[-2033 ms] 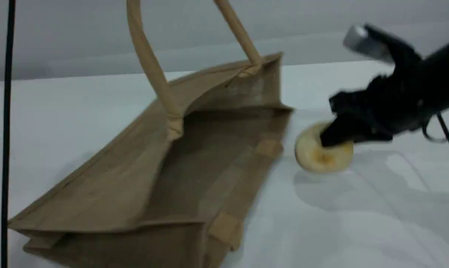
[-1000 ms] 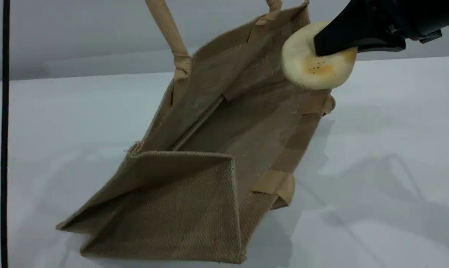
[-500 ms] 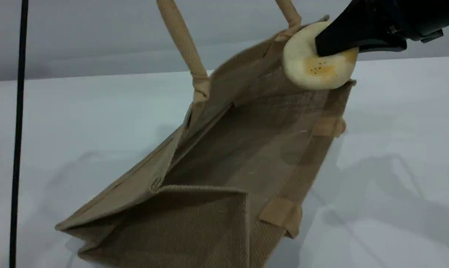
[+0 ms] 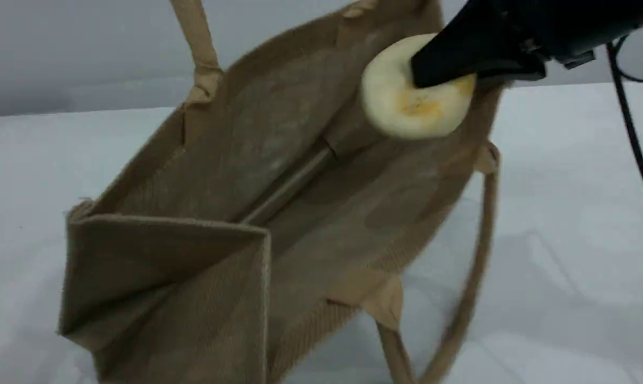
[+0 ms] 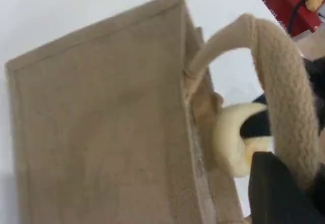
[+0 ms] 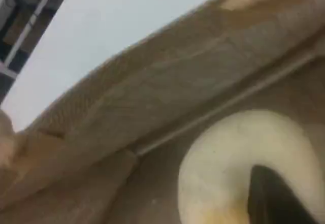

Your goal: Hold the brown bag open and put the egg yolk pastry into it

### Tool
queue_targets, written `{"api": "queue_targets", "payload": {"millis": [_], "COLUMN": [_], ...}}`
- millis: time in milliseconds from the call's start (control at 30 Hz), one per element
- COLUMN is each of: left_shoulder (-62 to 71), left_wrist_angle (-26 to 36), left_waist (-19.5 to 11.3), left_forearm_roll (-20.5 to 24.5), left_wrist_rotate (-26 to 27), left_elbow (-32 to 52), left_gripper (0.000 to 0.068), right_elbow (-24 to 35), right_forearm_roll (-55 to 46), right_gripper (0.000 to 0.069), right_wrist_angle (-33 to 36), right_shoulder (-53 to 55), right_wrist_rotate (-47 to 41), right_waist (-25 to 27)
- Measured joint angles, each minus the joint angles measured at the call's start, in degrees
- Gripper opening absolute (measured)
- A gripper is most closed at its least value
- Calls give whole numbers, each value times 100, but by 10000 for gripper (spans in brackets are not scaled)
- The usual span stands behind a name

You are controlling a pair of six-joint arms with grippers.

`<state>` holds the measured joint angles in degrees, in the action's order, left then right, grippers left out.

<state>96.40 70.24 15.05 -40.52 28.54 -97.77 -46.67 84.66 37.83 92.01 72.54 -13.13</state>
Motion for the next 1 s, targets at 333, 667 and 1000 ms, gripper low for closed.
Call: {"api": "queue_targets", "payload": {"millis": [333, 667, 1000], "left_shoulder": [0, 0, 11], "left_wrist_angle": [-19, -19, -31], "left_waist": [0, 0, 0], "left_forearm_roll": [-11, 1, 29], "left_wrist_rotate": [78, 81, 95], "left_elbow": [0, 0, -5], "left_gripper": [83, 83, 83], "right_elbow": [0, -48, -187], "right_forearm_roll": [403, 1524, 1527], "right_gripper": [37, 37, 215], "right_wrist_angle": [-1426, -990, -623], "right_shoulder": [313, 1193, 1208], "right_wrist_rotate": [306, 1725, 1751], "right_waist": [-1207, -1207, -1207]}}
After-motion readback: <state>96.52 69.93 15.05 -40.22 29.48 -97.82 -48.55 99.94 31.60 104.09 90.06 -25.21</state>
